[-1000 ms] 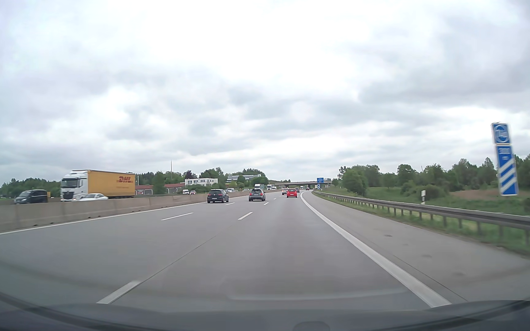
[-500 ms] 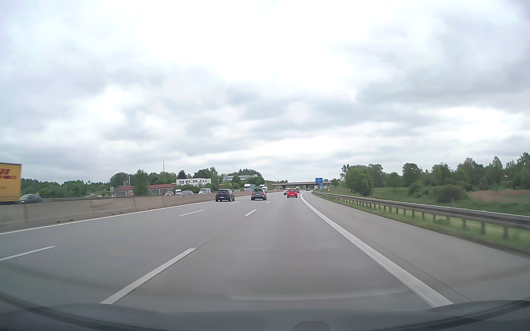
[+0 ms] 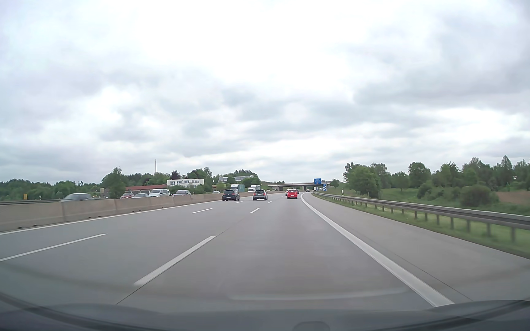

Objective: Follow the waypoints while adhering to traffic rules and regulations

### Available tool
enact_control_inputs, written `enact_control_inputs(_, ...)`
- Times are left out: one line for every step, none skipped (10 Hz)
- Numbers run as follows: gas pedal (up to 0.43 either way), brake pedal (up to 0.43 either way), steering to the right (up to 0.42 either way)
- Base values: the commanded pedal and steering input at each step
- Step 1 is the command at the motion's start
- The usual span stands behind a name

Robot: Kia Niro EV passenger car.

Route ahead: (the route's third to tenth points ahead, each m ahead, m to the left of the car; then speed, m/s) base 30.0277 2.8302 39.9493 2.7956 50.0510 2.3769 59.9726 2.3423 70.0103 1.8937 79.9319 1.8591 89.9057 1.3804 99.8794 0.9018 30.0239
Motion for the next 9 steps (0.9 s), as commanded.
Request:
enact_control_inputs(0.228, 0.000, 0.003)
enact_control_inputs(0.228, 0.000, 0.002)
enact_control_inputs(0.228, 0.000, 0.002)
enact_control_inputs(0.228, 0.000, 0.002)
enact_control_inputs(0.228, 0.000, 0.003)
enact_control_inputs(0.228, 0.000, 0.003)
enact_control_inputs(0.228, 0.000, 0.002)
enact_control_inputs(0.228, 0.000, 0.002)
enact_control_inputs(0.228, 0.000, 0.003)
